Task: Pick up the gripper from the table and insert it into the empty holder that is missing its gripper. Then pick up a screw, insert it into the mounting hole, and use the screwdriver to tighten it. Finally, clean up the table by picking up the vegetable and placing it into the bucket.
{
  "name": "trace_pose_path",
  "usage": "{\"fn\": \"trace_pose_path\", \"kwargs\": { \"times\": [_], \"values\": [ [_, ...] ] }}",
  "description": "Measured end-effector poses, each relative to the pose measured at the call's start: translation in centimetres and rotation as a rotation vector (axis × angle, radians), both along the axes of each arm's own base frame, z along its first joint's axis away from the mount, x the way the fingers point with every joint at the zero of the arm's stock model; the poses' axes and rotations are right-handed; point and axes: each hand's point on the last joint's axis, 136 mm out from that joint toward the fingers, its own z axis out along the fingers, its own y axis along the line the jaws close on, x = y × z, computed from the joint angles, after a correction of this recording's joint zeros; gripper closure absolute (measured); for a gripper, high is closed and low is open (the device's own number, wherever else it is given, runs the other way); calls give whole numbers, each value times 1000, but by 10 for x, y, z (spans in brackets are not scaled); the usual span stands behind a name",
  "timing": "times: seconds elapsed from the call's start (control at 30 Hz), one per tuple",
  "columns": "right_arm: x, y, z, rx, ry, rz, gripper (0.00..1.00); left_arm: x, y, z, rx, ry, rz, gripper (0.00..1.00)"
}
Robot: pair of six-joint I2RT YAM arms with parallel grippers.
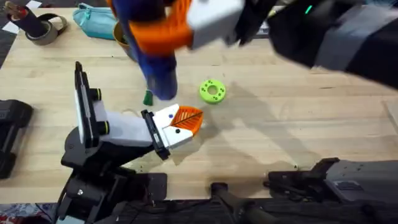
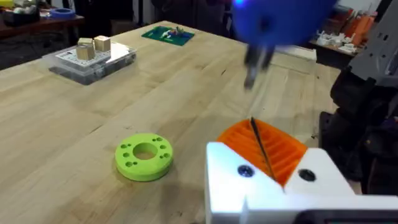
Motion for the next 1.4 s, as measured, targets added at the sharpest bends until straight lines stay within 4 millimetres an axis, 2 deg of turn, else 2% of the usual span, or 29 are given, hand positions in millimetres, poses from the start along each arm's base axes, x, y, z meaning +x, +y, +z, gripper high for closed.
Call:
{"fn": "trace_pose_path", "kwargs": {
  "times": [0.1,0.17,0.33,0.43,0.53,0.67,0.77,0.83,1.1,1.23,1.4],
  "values": [
    [9,-1,17,-52,50,-5,956,0,0,0,0,0,0,982],
    [18,-2,20,-106,115,-21,956,0,0,0,0,0,0,982],
    [59,-14,9,-204,271,-144,956,0,0,0,0,0,0,982],
    [99,-27,-10,-241,349,-321,958,0,0,0,0,0,0,982],
    [137,-42,-37,-289,370,-523,956,0,0,0,0,0,0,982],
    [161,-56,-75,-401,346,-701,958,0,0,0,0,0,0,982],
    [168,-67,-101,-505,299,-792,956,0,0,0,0,0,0,982],
    [169,-73,-111,-564,262,-830,957,0,0,0,0,0,0,982],
    [166,-103,-124,-837,64,-988,958,0,0,0,0,0,0,982],
    [151,-118,-148,-1010,45,-1000,957,0,0,0,0,0,0,982],
    [137,-126,-169,-1137,55,-967,956,0,0,0,0,0,0,982]
  ]
}}
